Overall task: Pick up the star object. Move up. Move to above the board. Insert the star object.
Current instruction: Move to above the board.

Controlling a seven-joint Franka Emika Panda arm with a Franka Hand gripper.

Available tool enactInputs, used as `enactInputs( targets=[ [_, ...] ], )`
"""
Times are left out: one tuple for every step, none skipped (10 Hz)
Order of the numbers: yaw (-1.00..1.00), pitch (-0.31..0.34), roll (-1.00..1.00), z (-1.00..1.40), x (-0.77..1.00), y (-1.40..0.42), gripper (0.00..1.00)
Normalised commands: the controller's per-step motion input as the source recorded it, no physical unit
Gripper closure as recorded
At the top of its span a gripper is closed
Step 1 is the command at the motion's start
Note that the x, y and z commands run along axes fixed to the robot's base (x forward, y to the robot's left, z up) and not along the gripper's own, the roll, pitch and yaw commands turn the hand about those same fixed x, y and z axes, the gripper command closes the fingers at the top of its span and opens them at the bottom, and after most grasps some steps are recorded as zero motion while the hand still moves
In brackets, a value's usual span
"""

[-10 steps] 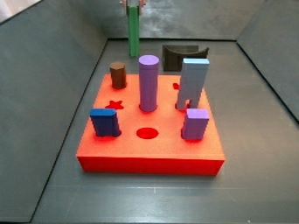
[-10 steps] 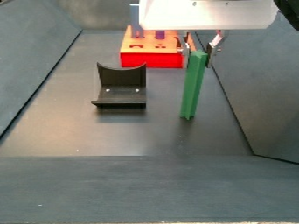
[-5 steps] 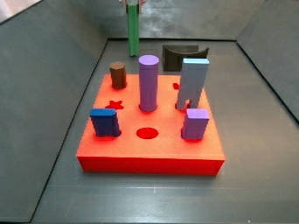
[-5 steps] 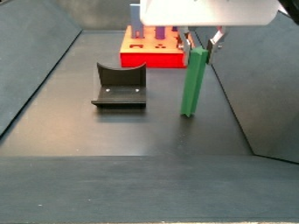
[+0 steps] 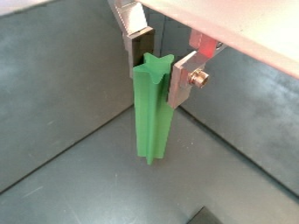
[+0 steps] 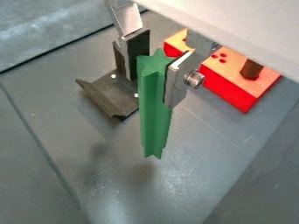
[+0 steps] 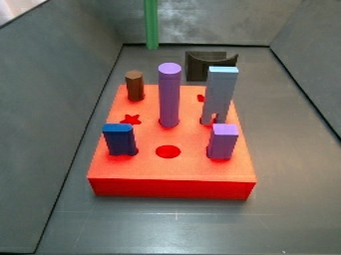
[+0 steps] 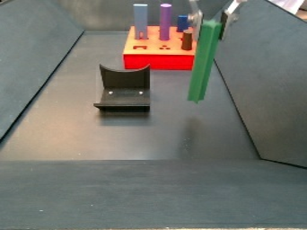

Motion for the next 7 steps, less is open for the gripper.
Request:
enactInputs(
  targets=[
    [0.07,0.02,-0.24,1.0,-0.18,0.24,1.0],
    [0.03,0.009,-0.21,1.0,-0.16,0.21,1.0],
    [0.0,0.02,-0.18,1.0,-0.14,0.19,1.0],
    [-0.02,0.046,-0.15,1.0,-0.1,0.17,1.0],
    [-0.03,0.061,-0.13,0.99,-0.08,0.17,1.0],
    [-0.04,0.08,-0.09,0.75,-0.04,0.11,1.0],
    [-0.04,0.084,-0.07,0.57,-0.02,0.08,1.0]
  ],
)
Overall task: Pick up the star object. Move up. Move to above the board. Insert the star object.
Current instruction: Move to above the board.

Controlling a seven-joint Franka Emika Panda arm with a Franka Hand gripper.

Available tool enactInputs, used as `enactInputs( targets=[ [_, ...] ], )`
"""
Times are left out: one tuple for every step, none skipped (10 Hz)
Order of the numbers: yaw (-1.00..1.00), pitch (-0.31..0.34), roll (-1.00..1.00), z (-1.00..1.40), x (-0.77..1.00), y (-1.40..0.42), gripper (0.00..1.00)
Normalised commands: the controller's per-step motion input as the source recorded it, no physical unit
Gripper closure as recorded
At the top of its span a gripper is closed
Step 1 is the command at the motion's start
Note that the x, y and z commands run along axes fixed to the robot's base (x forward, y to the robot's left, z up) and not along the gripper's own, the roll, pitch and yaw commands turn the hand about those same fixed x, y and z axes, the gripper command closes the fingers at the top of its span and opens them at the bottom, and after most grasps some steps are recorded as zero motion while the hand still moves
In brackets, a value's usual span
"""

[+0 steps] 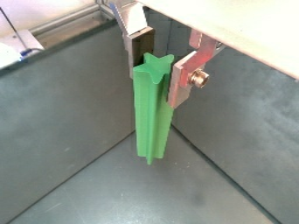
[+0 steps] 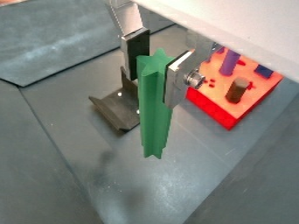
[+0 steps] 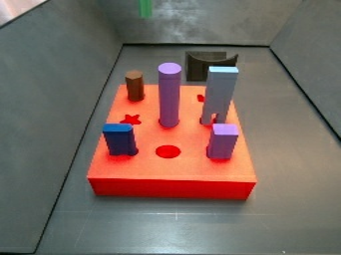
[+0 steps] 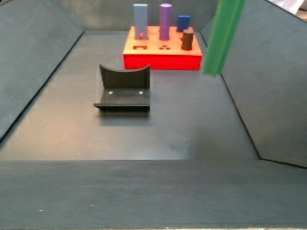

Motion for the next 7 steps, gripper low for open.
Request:
enactInputs(
  targets=[
    [-0.05,0.082,-0.04,0.34,-0.01,0.06,1.0],
    [-0.05,0.079,-0.03,0.23,-0.01,0.05,1.0],
    [-0.42,0.334,0.29,0.08,0.16,-1.0,1.0],
    [-0.4,0.322,0.3,0.08,0.16,-1.0,1.0],
    [-0.19,0.239,0.25,0.09,0.16,-1.0,1.0],
    [-0.09,0.167,0.13,0.09,0.16,-1.0,1.0],
    [-0.04,0.126,0.07,0.09,0.17,-1.0,1.0]
  ],
)
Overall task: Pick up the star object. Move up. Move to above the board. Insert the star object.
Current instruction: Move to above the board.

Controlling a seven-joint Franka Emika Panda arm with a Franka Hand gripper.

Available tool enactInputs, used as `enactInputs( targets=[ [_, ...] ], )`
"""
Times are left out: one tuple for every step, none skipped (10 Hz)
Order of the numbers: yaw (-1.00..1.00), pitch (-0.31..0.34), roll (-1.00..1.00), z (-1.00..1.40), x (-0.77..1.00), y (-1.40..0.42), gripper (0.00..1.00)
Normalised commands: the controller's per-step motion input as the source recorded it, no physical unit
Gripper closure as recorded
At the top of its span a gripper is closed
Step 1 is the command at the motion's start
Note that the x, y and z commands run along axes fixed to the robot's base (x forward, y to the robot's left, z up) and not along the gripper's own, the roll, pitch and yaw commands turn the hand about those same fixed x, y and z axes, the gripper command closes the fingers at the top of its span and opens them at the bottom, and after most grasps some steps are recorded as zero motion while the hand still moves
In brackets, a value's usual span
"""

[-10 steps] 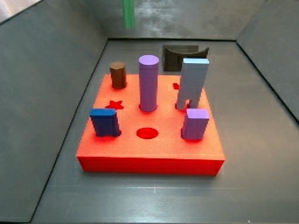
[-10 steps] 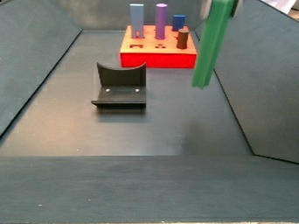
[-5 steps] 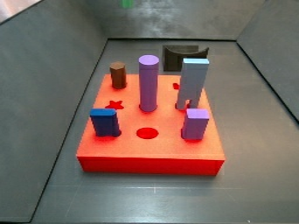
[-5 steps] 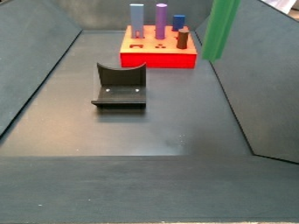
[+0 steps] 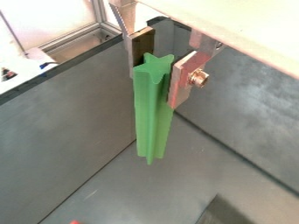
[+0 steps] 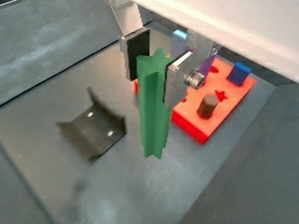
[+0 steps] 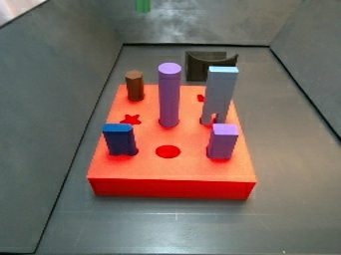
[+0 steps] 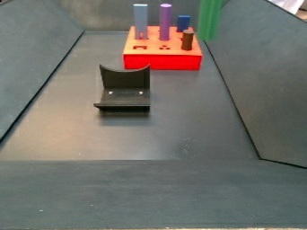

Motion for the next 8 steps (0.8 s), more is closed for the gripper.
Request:
enactInputs(
  targets=[
    [-0.02,0.108,0.02,0.09,0.17,-1.0,1.0],
    [-0.01,0.106,0.0,0.09,0.18,-1.0,1.0],
    [0.0,0.108,0.0,0.1,0.18,-1.0,1.0],
    [0.0,0.11,-0.01,0.1,0.19,-1.0,1.0],
    [0.01,0.117,0.0,0.1,0.2,-1.0,1.0],
    [0.01,0.126,0.0,0.1,0.21,-1.0,1.0],
    [0.01,0.131,0.0,0.11,0.22,-1.0,1.0],
    [0.01,0.132,-0.01,0.11,0.23,-1.0,1.0]
  ],
)
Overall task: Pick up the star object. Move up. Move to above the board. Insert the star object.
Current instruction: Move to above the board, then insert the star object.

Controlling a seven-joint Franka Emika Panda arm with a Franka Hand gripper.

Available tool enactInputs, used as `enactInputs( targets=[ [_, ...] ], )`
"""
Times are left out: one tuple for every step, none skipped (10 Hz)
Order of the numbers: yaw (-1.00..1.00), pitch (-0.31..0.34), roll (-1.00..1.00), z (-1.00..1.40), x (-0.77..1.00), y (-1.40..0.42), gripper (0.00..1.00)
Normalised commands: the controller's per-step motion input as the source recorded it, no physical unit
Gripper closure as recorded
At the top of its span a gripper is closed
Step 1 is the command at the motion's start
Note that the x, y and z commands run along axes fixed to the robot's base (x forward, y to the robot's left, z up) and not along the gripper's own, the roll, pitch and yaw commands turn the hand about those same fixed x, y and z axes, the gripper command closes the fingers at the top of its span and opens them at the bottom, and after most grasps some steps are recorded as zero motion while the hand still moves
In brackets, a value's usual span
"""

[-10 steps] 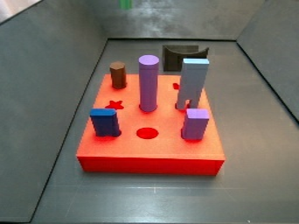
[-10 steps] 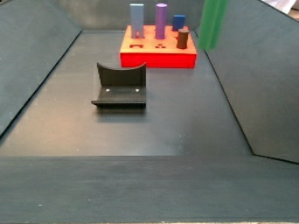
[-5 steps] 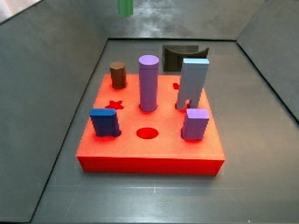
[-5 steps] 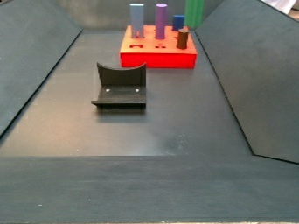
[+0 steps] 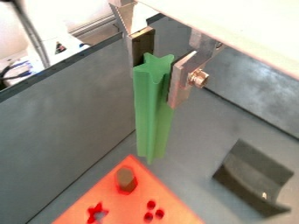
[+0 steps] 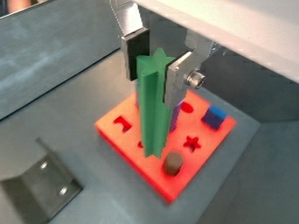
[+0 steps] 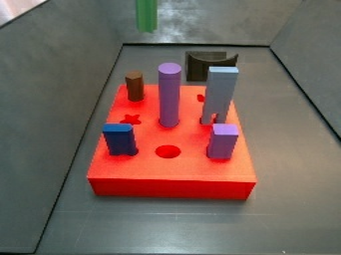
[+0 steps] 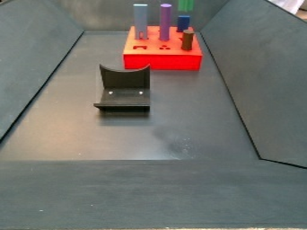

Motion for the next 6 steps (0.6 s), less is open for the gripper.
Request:
enactInputs(
  targets=[
    [0.01,0.127,0.01,0.11,0.25,-1.0,1.0],
    [0.01,0.131,0.01,0.12,0.26,-1.0,1.0],
    [0.0,0.135,0.01,0.11,0.25,-0.82,1.0],
    [0.01,0.133,0.01,0.09,0.21,-0.63,1.0],
    [0.01,0.126,0.02,0.06,0.15,-0.38,1.0],
    [-0.01,0.003,0.0,0.0,-0.05,0.0,1.0]
  ],
)
